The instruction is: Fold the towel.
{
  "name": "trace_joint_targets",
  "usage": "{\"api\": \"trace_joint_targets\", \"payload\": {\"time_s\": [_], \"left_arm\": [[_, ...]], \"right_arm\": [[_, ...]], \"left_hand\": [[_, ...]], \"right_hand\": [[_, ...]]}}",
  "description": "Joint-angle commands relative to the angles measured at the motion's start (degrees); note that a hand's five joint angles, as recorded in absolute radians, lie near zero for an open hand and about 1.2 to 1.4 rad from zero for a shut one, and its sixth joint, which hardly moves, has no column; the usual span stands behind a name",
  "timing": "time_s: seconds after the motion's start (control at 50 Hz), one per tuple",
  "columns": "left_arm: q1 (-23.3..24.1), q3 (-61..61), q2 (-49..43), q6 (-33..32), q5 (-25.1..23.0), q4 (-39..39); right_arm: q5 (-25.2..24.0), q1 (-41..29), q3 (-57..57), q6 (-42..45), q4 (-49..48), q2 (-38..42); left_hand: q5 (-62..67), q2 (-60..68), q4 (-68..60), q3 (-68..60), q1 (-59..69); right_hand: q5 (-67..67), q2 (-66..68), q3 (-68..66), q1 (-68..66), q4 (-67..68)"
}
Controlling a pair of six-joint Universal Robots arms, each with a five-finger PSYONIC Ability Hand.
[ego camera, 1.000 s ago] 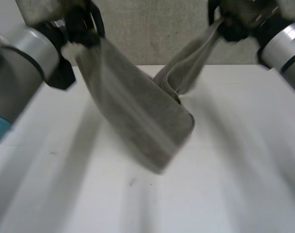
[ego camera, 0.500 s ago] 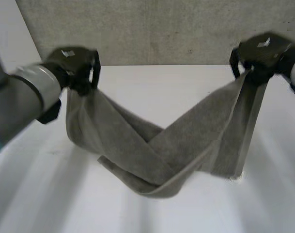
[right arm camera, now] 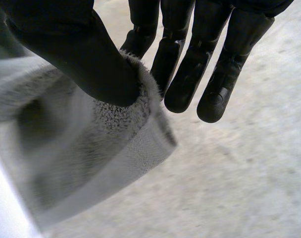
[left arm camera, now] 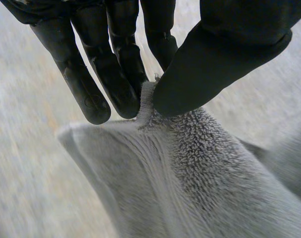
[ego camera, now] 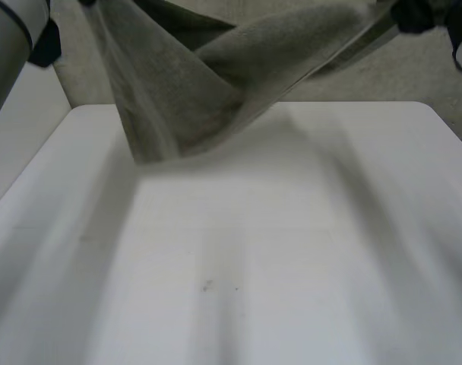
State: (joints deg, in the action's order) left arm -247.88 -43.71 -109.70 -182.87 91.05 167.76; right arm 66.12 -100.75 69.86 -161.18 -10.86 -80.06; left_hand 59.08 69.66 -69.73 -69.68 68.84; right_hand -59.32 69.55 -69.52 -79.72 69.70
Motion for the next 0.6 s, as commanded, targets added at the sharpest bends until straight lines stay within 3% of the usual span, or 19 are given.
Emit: {"api": "trace_joint_targets", "payload": {"time_s": [0.02, 0.06, 0.18, 0.22, 0.24, 0.26, 0.28, 0.3, 0.32, 0.34, 0.46, 0.5, 0.56, 0.6], "left_arm": [[-0.06, -19.52, 3.7, 0.85, -0.52, -2.18], [-0.15, -23.57, 4.05, 0.85, -0.61, -1.91], [0.46, -34.75, 4.14, 0.85, -1.13, -1.38], [0.55, -36.6, 4.14, 0.85, -1.57, -1.38], [0.64, -38.36, 4.31, 0.85, -2.36, -1.29], [0.64, -38.38, 4.32, 0.85, -2.37, -1.29], [0.73, -39.34, 4.75, 0.85, -2.97, -1.29], [0.73, -40.04, 5.36, 0.85, -3.5, -1.29], [0.73, -40.05, 5.37, 0.85, -3.51, -1.29], [0.73, -40.57, 6.24, 0.85, -4.03, -1.29], [0.73, -41.28, 8.71, 0.85, -4.47, -1.21], [0.73, -41.37, 9.41, 0.85, -4.56, -1.21], [0.73, -41.45, 11.08, 0.85, -4.65, -1.29], [0.73, -41.45, 11.87, 0.85, -4.74, -1.29]], "right_arm": [[-8.9, 2.14, 9.77, 6.05, 12.09, -2.56], [-11.44, 3.19, 15.19, 14.01, 20.39, -2.38], [-11.45, 3.81, 24.01, 29.52, 35.99, -1.06], [-10.58, 4.07, 30.04, 42.37, 48.94, 0.95], [-10.57, 4.07, 30.07, 42.44, 49.0, 0.96], [-9.27, 4.68, 32.51, 49.31, 55.44, 1.57], [-8.21, 6.17, 33.84, 54.78, 60.55, 1.84], [-8.2, 6.18, 33.85, 54.83, 60.6, 1.84], [-7.94, 8.1, 33.94, 58.31, 63.39, 1.66], [-8.46, 9.25, 33.24, 57.91, 63.16, 1.58], [-13.12, 10.58, 27.96, 50.52, 56.21, 1.58], [-14.09, 10.67, 25.16, 42.74, 48.87, 0.88], [-13.91, 10.23, 23.92, 38.22, 44.96, 0.43], [-13.91, 10.05, 21.3, 28.43, 38.66, -0.09]], "left_hand": [[10.92, 10.34, -10.27, -10.32, 11.16], [10.92, 10.34, -10.27, -10.32, 11.16], [10.92, 10.34, -10.27, -10.32, 11.16], [10.92, 10.34, -10.27, -10.32, 11.16], [10.92, 10.34, -10.27, -10.32, 11.16], [10.92, 10.34, -10.27, -10.32, 11.16], [10.92, 10.34, -10.27, -10.32, 11.16], [10.92, 10.34, -10.27, -10.32, 11.16], [10.92, 10.34, -10.27, -10.32, 11.16], [10.92, 10.34, -10.27, -10.32, 11.16], [10.92, 10.34, -10.27, -10.32, 11.16], [10.92, 10.34, -10.27, -10.32, 11.16], [10.92, 10.34, -10.27, -10.32, 11.16], [10.92, 10.34, -10.27, -10.32, 11.16]], "right_hand": [[-10.68, 10.45, -10.48, -0.28, 10.3], [-10.68, 10.45, -10.48, -0.28, 10.3], [-10.68, 10.45, -10.48, -0.28, 10.3], [-10.68, 10.45, -10.48, -0.28, 10.3], [-10.68, 10.45, -10.48, -0.28, 10.3], [-10.68, 10.45, -10.48, -0.28, 10.3], [4.41, -4.64, 4.61, 14.81, -4.8], [4.56, -4.79, 4.76, 14.96, -4.95], [26.05, -26.28, 26.25, 36.45, -26.43], [38.42, -38.65, 38.62, 48.82, -38.8], [41.74, -41.97, 41.94, 52.14, -42.12], [48.28, -48.51, 48.48, 58.68, -48.66], [51.16, -51.39, 51.36, 61.56, -51.54], [59.32, -59.55, 59.52, 69.72, -59.7]]}}
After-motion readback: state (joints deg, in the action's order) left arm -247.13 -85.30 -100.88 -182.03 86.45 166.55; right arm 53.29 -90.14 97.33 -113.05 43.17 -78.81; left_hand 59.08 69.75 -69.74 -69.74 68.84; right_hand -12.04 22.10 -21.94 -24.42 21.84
